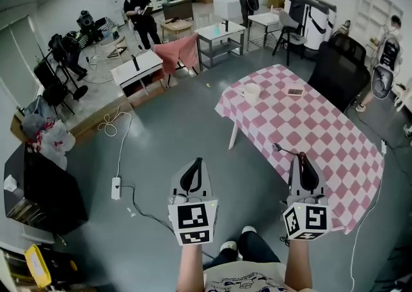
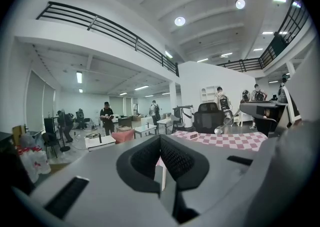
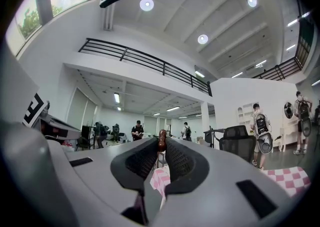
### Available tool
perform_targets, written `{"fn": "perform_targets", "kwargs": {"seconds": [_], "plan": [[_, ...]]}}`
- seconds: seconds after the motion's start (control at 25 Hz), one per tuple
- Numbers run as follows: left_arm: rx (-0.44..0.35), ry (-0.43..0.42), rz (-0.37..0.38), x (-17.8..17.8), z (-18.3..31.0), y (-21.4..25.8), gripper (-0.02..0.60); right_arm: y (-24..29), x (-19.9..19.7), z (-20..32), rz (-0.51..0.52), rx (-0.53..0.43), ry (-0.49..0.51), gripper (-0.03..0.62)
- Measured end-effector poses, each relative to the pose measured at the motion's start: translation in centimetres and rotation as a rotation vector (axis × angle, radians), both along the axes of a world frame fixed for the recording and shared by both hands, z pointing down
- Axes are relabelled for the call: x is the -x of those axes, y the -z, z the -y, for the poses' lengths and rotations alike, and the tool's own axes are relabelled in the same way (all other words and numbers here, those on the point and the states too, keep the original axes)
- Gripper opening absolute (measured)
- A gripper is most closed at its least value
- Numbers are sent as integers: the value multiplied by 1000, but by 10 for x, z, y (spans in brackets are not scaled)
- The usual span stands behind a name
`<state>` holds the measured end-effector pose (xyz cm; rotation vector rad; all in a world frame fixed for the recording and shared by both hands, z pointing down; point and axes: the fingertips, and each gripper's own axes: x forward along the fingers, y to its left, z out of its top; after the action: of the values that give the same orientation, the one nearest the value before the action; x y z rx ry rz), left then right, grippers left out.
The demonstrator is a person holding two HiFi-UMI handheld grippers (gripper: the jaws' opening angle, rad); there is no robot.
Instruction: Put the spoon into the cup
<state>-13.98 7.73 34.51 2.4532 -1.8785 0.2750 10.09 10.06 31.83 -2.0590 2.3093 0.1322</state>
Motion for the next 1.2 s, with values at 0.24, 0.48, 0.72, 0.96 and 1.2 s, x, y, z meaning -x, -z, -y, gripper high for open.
{"fn": "perform_targets", "kwargs": {"seconds": [0.24, 0.48, 0.72, 0.96, 1.2], "plan": [[18, 3, -3, -2, 43, -9, 14, -6, -4, 44, 3, 12, -2, 60], [24, 27, 0, -1, 107, -14, 14, -6, -6, 119, 2, 11, 23, 60], [6, 59, 17, -12, 191, -7, 14, -5, -18, 212, 8, 8, 53, 58], [4, 91, 31, -29, 276, 4, 14, 2, -36, 305, 17, 5, 92, 60], [-6, 106, 41, -54, 355, 4, 14, -1, -58, 387, 16, 6, 116, 60]]}}
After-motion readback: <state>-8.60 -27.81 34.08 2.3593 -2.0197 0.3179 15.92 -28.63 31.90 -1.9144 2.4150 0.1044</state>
